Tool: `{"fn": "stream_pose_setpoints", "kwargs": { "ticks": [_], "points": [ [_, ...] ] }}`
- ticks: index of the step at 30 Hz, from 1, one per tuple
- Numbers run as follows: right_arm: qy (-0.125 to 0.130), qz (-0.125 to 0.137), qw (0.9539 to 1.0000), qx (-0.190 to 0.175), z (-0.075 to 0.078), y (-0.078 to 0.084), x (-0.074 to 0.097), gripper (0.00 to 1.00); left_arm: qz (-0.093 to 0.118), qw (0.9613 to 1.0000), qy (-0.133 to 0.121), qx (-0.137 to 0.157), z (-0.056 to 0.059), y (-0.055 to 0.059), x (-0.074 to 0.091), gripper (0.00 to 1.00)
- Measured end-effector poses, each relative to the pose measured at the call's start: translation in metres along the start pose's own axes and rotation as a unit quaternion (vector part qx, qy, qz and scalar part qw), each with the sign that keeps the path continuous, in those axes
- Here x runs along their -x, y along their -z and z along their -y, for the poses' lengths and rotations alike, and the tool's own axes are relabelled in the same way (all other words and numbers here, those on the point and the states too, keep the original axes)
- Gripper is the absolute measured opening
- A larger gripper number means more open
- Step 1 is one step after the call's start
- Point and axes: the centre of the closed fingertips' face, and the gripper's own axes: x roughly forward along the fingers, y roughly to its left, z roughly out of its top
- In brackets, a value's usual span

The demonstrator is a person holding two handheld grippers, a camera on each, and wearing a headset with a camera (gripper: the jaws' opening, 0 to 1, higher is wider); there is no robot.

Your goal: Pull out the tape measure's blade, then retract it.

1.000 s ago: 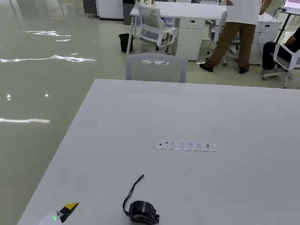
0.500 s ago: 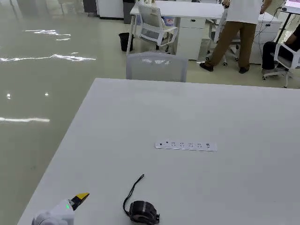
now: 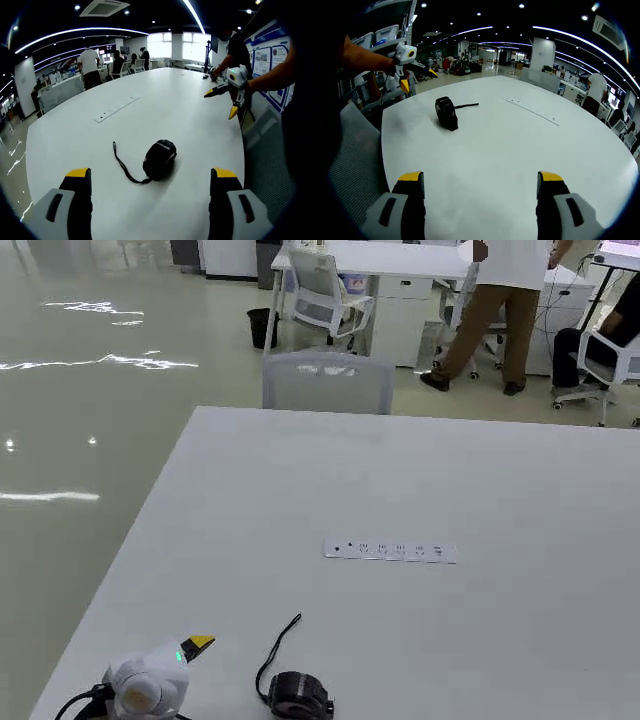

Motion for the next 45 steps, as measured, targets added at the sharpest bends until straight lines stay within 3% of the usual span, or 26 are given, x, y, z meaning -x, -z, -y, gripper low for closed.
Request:
{"fn": "stream_pose_setpoints", "kwargs": {
  "ticks": [7, 17, 26, 32, 35, 45],
  "points": [
    [-0.013, 0.008, 0.9997, 0.019, -0.003, -0.013, -0.015, 0.93, -0.016, 0.9995, 0.013, -0.025, -0.008, 0.001, -0.014, 0.97],
    [-0.024, 0.004, 0.9992, 0.032, -0.004, -0.027, -0.028, 0.94, -0.018, 0.9976, 0.028, -0.060, -0.009, -0.023, -0.024, 0.97],
    [-0.061, 0.000, 0.9961, 0.064, -0.011, -0.051, -0.045, 0.91, -0.032, 0.9945, 0.040, -0.091, -0.006, -0.042, -0.042, 0.96],
    [-0.085, -0.004, 0.9928, 0.085, -0.019, -0.068, -0.058, 0.89, -0.062, 0.9879, 0.064, -0.126, -0.001, -0.040, -0.052, 0.92],
    [-0.107, -0.011, 0.9888, 0.103, -0.025, -0.072, -0.066, 0.89, -0.071, 0.9852, 0.072, -0.138, -0.001, -0.040, -0.057, 0.91],
    [-0.147, -0.018, 0.9796, 0.136, -0.038, -0.097, -0.090, 0.84, -0.101, 0.9736, 0.104, -0.176, -0.002, -0.037, -0.073, 0.88]
  ]
}}
